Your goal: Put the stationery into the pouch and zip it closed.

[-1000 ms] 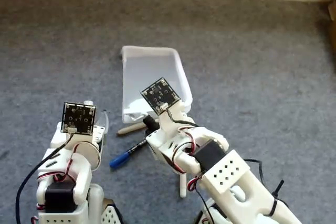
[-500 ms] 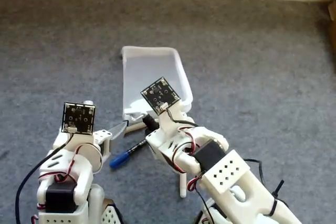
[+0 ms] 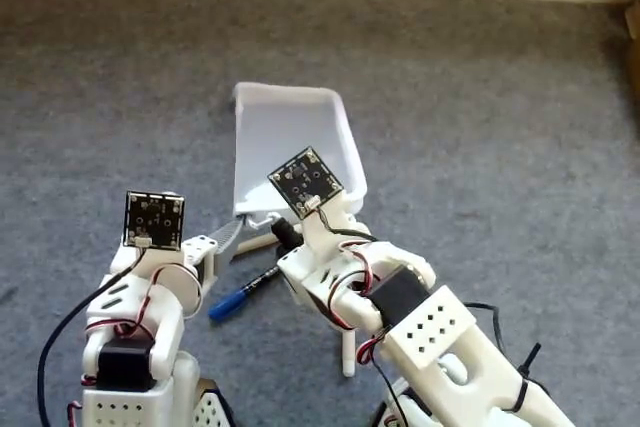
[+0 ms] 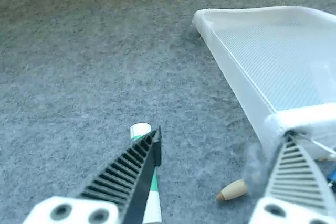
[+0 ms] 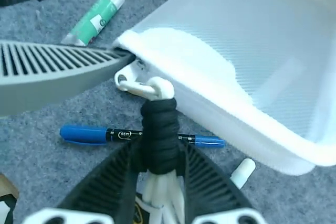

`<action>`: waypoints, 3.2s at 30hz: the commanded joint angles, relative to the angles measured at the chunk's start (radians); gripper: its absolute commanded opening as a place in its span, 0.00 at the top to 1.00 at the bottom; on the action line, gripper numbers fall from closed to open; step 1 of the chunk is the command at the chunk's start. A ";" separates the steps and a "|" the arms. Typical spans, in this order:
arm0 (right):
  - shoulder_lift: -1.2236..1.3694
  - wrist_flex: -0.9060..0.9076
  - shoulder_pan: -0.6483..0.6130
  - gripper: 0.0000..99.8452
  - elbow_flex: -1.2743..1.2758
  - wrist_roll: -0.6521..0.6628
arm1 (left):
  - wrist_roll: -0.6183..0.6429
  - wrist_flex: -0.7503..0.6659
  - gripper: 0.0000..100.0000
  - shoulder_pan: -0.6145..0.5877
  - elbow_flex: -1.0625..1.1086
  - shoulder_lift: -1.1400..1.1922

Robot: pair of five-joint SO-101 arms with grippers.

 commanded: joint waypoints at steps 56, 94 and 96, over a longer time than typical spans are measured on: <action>-0.045 0.070 0.354 0.99 -0.036 0.000 | 0.012 -0.049 0.99 -0.041 -0.008 -0.005; -0.344 0.317 0.206 0.99 -0.076 0.000 | 0.008 -0.164 0.77 -0.041 0.084 -0.004; -0.344 0.334 0.202 0.99 -0.079 0.000 | 0.008 -0.216 0.78 -0.039 0.120 -0.004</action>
